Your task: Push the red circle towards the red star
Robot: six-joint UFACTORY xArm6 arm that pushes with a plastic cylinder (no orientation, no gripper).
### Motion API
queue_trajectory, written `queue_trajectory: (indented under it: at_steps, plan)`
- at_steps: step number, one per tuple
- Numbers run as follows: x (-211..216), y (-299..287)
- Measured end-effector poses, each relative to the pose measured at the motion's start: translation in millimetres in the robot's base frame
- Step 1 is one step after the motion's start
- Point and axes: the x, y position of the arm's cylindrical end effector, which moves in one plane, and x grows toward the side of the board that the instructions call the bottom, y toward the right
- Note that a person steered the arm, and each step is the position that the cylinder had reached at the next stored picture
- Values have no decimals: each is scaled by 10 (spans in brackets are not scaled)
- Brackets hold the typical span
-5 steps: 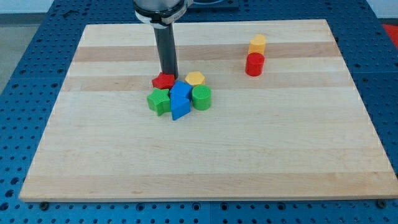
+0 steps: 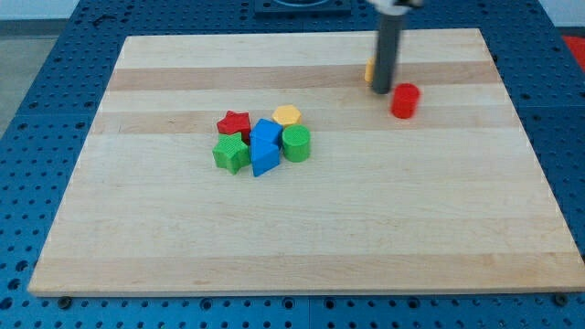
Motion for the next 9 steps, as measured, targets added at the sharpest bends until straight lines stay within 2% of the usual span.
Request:
queue_trajectory:
  at_steps: [1, 2, 3, 4, 5, 6, 7, 8, 9]
  plan:
    - [-240, 488]
    - [-192, 1018]
    - [200, 904]
    - [342, 396]
    - [292, -259]
    - [316, -505]
    - [551, -210]
    - [771, -192]
    - [724, -498]
